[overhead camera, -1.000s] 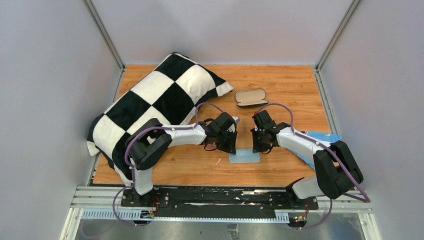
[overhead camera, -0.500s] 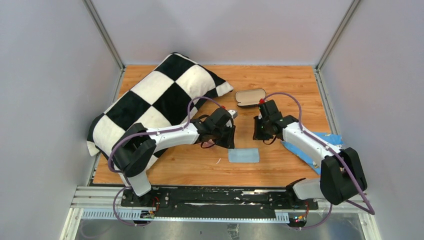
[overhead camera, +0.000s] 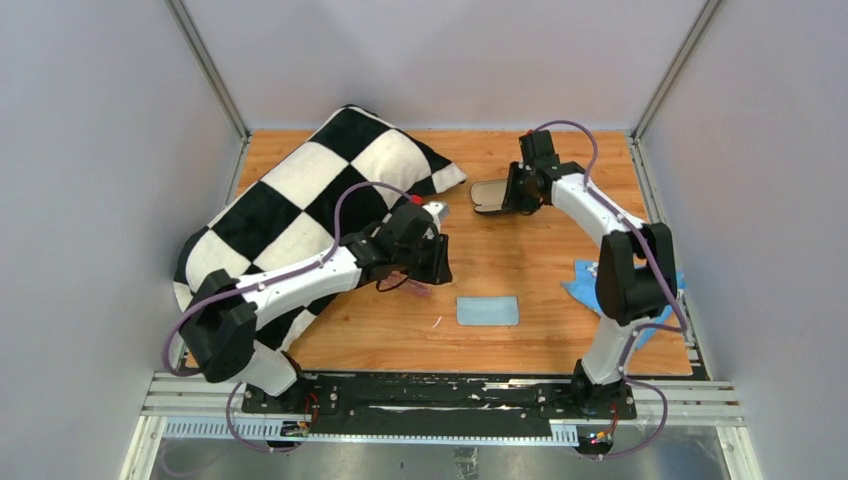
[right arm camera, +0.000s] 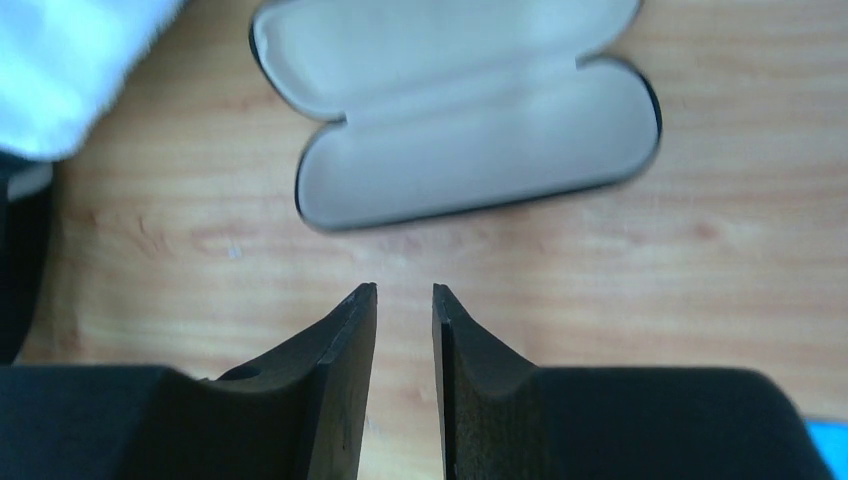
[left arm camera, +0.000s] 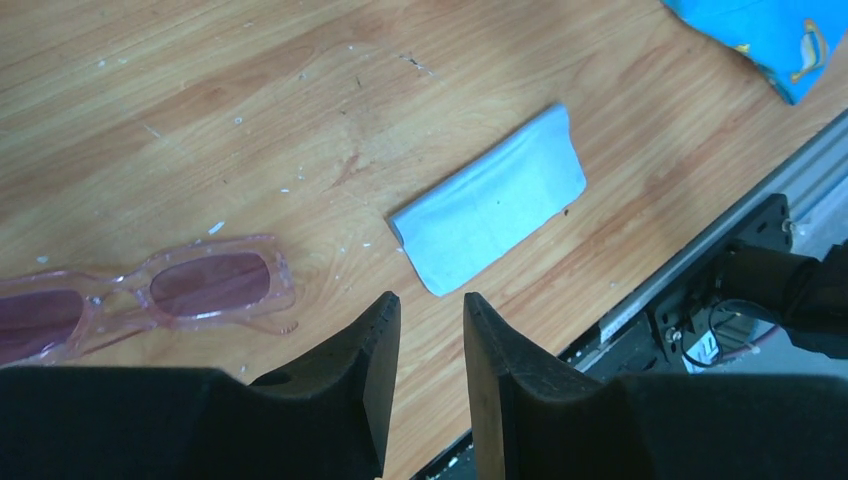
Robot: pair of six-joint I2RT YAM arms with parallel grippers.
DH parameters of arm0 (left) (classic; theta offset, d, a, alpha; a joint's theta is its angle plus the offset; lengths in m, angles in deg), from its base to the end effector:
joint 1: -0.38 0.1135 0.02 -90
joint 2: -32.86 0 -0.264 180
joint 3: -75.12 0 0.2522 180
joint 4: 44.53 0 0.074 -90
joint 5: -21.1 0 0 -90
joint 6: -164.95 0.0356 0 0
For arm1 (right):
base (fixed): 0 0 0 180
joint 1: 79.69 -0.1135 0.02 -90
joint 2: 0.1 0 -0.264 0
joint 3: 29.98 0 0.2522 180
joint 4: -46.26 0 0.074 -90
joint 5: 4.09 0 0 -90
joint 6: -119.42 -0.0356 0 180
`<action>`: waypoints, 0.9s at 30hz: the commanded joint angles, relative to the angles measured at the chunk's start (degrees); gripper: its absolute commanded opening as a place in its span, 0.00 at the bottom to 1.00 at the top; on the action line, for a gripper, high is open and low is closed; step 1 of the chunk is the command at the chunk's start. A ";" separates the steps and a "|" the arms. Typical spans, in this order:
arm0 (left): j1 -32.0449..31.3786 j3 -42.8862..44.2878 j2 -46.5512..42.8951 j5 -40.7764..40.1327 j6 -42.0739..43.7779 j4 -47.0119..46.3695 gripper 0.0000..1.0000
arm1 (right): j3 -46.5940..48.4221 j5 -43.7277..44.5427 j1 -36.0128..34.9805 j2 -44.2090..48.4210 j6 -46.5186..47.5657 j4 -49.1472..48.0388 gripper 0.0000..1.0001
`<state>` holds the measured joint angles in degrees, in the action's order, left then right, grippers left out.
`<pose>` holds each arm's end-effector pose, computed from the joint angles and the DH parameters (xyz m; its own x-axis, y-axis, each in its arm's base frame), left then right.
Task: Organize the sunglasses
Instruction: Move the sunglasses case at the center of the board.
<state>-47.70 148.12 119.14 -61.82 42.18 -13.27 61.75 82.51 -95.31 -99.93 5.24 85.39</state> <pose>0.2147 -0.2457 0.2423 -0.8255 0.1154 -0.5525 0.4166 0.7850 -0.4585 0.3742 0.1068 0.2577 -0.7709 0.2090 -0.6016 0.0090 0.9481 0.3179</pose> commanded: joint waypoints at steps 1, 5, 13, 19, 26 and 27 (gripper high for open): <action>0.00 -3.21 -5.83 -2.03 -0.58 1.50 0.36 | 9.22 -0.82 1.45 -8.25 -1.20 3.19 0.33; -0.01 -5.54 -10.96 -2.41 -1.77 1.62 0.37 | 16.49 -0.56 1.63 -14.43 -1.56 4.38 0.34; 0.00 -10.16 -15.87 -3.46 -3.14 0.46 0.38 | 19.33 -2.13 1.52 -20.88 -2.22 6.81 0.33; 0.00 -10.46 -14.99 -2.50 -2.33 -0.02 0.38 | 13.10 -2.10 1.52 -17.17 -2.12 5.77 0.33; 0.00 -10.24 -12.63 -1.04 -2.29 -1.43 0.38 | 1.35 -4.41 0.47 -10.25 -3.63 1.89 0.33; 0.00 -10.21 -12.42 -0.91 -2.29 -1.51 0.38 | -0.39 -4.53 0.34 -9.41 -3.71 1.29 0.33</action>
<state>-47.70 138.00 105.61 -63.70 39.79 -12.88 66.06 79.39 -94.43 -113.61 2.92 87.79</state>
